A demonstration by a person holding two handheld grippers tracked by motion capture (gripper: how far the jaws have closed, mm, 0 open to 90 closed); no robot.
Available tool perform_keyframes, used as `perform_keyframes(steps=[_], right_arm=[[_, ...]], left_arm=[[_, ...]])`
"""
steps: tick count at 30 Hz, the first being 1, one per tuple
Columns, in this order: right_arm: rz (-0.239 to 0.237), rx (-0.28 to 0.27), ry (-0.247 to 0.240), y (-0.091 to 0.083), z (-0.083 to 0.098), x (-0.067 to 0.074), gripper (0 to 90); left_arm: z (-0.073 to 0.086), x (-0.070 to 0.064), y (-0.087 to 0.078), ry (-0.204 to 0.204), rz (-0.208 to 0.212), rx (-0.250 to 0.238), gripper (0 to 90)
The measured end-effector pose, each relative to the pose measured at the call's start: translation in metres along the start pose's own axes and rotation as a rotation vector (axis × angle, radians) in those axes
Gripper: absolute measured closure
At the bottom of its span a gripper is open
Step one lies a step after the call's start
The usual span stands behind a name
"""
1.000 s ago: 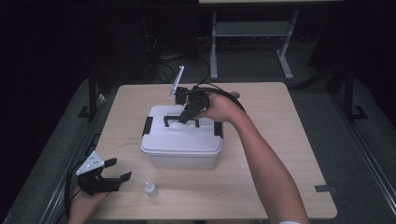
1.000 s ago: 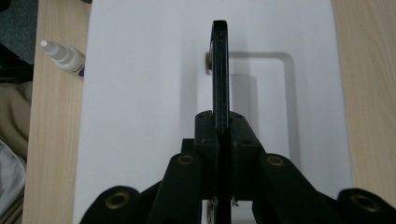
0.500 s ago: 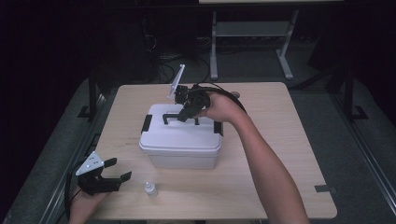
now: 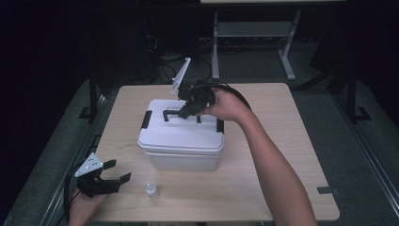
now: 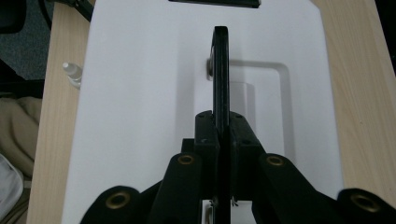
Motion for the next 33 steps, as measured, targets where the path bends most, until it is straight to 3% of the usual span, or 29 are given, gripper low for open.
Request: perform_keyframes(steps=[18,33], right_arm=[[0.07,-0.028,0.025,-0.057,0.043,0.019,83.8],[0.088,-0.021,0.077,-0.073,0.089,0.03,83.8]], left_arm=[[0.001,-0.003,0.003,0.006,-0.009,0.02,16.5],[0.001,-0.003,0.004,-0.002,-0.011,0.027,16.5]])
Point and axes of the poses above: each handheld gripper's, and its own axes: y roughly forward along the jaws, z roughly out of its underside, x roughly to its left, the point moved 3 cm from there along y, roughly forward along the jaws, and after that the axes turned 6 degrees about x, right-handed, at the moved point
